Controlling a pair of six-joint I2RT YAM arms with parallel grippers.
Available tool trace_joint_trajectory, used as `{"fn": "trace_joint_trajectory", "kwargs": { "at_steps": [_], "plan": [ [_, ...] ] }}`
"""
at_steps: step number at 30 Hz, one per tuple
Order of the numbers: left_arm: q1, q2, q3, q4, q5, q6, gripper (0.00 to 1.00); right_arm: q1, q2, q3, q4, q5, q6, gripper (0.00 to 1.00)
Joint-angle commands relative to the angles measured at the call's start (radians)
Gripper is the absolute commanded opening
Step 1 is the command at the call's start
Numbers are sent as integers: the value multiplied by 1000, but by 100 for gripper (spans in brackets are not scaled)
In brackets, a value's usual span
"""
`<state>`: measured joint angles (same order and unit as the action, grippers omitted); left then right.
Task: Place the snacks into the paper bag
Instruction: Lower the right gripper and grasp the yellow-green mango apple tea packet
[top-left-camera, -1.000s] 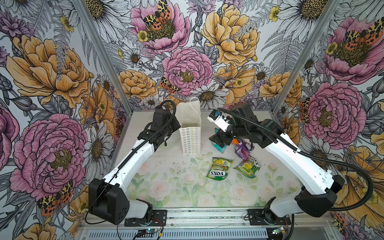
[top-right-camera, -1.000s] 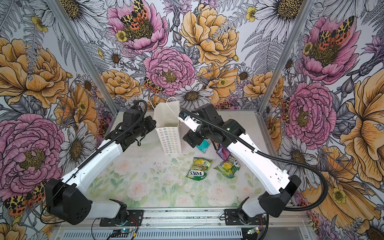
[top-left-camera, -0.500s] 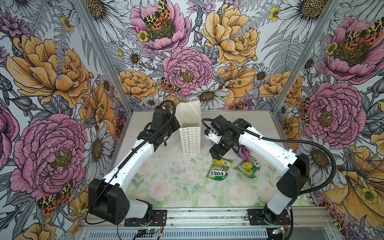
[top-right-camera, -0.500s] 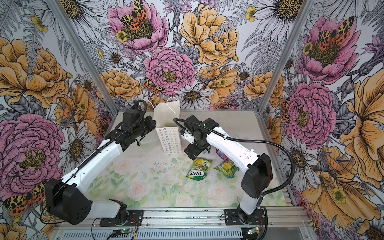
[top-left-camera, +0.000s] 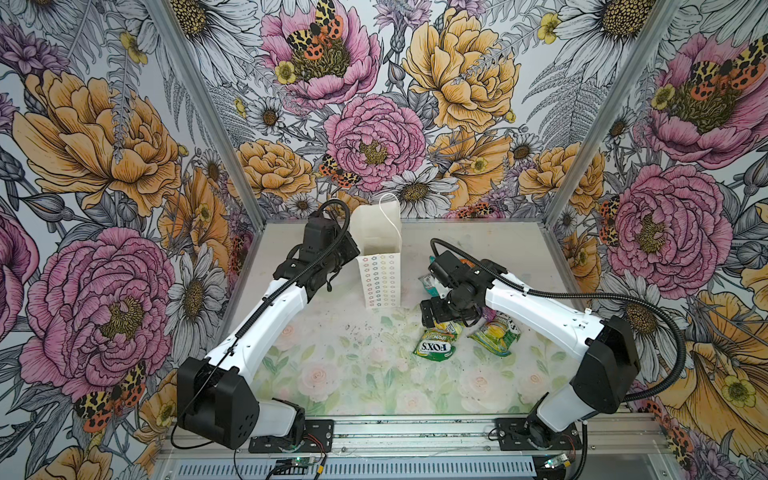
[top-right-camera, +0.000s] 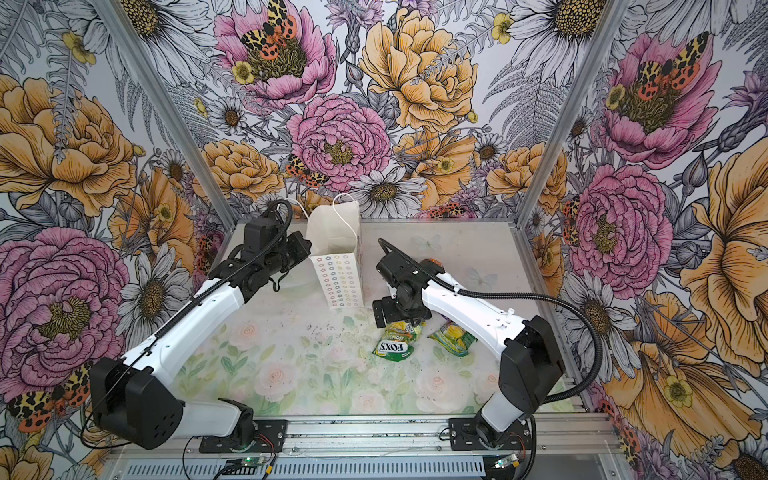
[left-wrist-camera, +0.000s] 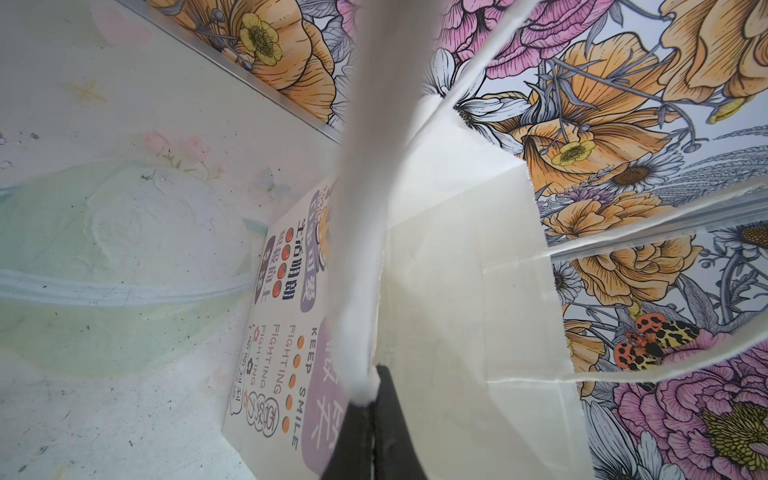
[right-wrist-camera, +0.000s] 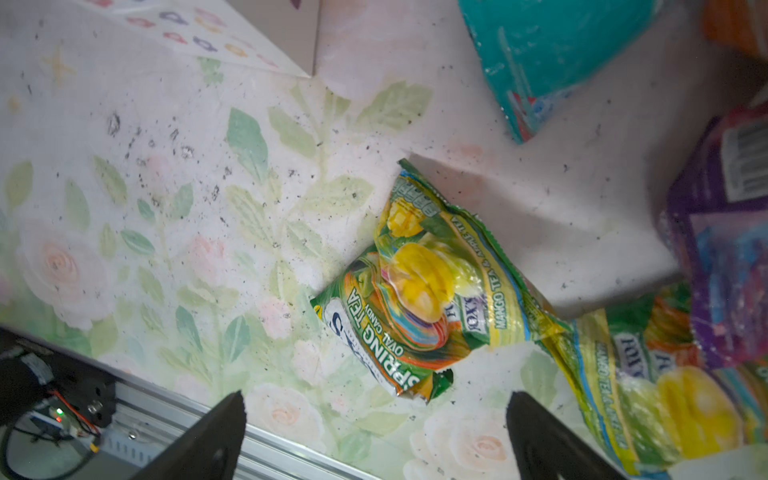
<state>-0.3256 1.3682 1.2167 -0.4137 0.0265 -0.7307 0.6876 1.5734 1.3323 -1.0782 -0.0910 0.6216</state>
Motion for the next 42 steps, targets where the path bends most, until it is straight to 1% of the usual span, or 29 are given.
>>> {"fn": "trace_joint_trajectory", "kwargs": {
  "at_steps": [1, 4, 11, 17, 23, 30, 35, 42],
  "plan": [
    [10, -10, -23, 22, 29, 10, 0, -7, -43, -55, 74, 36, 256, 99],
    [14, -12, -29, 27, 39, 8, 0, -7, -69, -108, 88, 53, 329, 100],
    [14, -18, -32, 35, 50, 9, 0, -7, -85, -187, 113, 46, 441, 100],
    [16, -20, -31, 31, 73, 23, 0, -6, -110, -303, 247, -4, 523, 99],
    [16, -24, -41, 33, 69, 20, 0, -17, -97, -323, 268, 14, 510, 100],
    [11, -31, -42, 33, 67, 24, 0, -40, -34, -337, 340, -16, 466, 100],
    [8, -31, -44, 31, 66, 25, 0, -66, -8, -345, 368, 10, 468, 100],
    [7, -26, -40, 30, 72, 25, 0, -69, 38, -341, 415, -20, 454, 100]
  ]
}}
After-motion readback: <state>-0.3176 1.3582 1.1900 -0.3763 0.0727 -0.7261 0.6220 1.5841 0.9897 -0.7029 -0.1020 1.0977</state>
